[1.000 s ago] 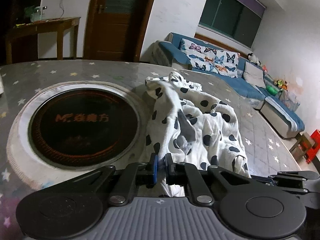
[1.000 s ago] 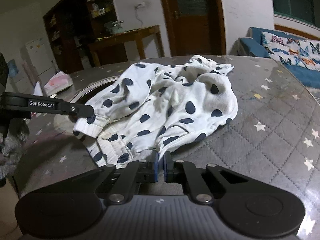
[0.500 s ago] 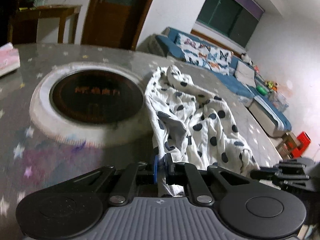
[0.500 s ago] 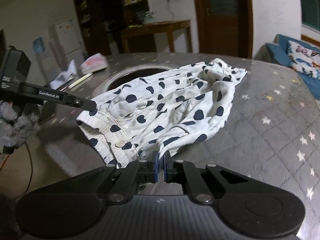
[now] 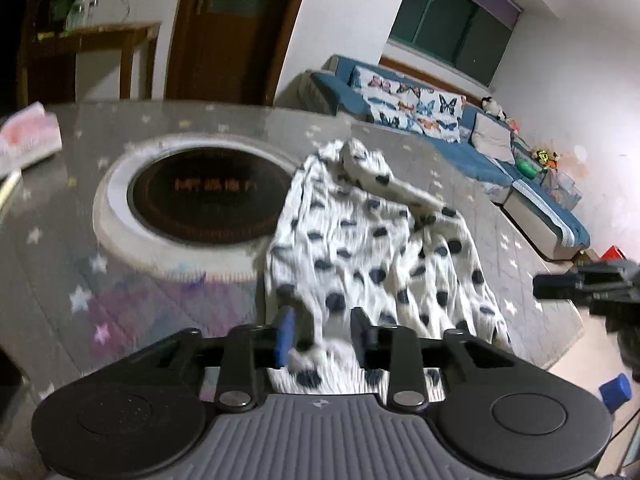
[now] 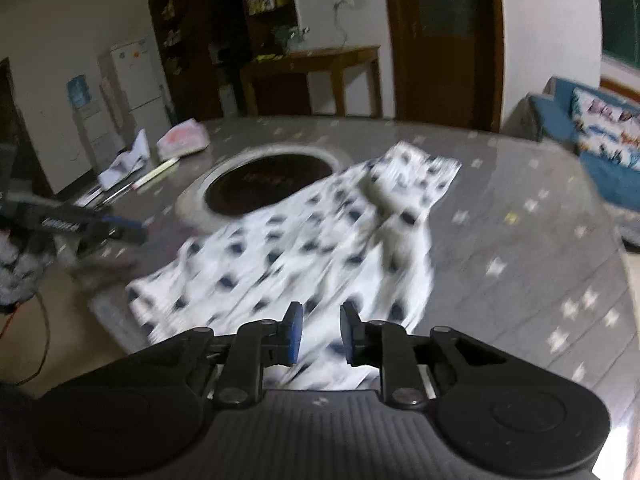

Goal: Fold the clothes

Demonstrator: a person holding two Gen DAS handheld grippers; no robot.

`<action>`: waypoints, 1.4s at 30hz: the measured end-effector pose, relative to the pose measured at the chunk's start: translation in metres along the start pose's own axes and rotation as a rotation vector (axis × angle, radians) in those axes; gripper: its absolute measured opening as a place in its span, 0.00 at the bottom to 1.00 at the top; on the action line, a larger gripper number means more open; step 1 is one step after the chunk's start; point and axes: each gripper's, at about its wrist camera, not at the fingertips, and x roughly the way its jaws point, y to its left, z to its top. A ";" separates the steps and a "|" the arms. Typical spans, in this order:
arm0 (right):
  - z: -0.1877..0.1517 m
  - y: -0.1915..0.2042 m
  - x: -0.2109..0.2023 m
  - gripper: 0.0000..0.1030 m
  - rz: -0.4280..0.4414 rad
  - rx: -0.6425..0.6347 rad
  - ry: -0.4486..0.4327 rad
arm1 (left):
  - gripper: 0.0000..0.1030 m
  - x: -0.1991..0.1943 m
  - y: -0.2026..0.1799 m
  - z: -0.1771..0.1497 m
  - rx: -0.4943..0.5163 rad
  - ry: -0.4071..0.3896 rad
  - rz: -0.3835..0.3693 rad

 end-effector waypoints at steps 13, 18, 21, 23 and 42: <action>0.092 -0.066 0.096 0.21 -0.094 0.018 -0.036 | 0.34 0.083 -0.014 0.036 0.000 0.014 -0.010; 0.119 -0.090 0.151 0.27 -0.100 0.027 0.006 | 0.34 0.113 -0.017 0.042 0.002 0.051 -0.023; 0.130 -0.099 0.177 0.38 -0.089 0.027 0.020 | 0.34 0.123 -0.018 0.042 0.013 0.069 -0.029; 0.137 -0.106 0.197 0.39 -0.081 0.028 0.029 | 0.34 0.129 -0.017 0.043 0.010 0.081 -0.030; 0.139 -0.141 0.274 0.10 -0.049 0.156 0.064 | 0.37 0.149 -0.006 0.040 -0.007 0.130 -0.015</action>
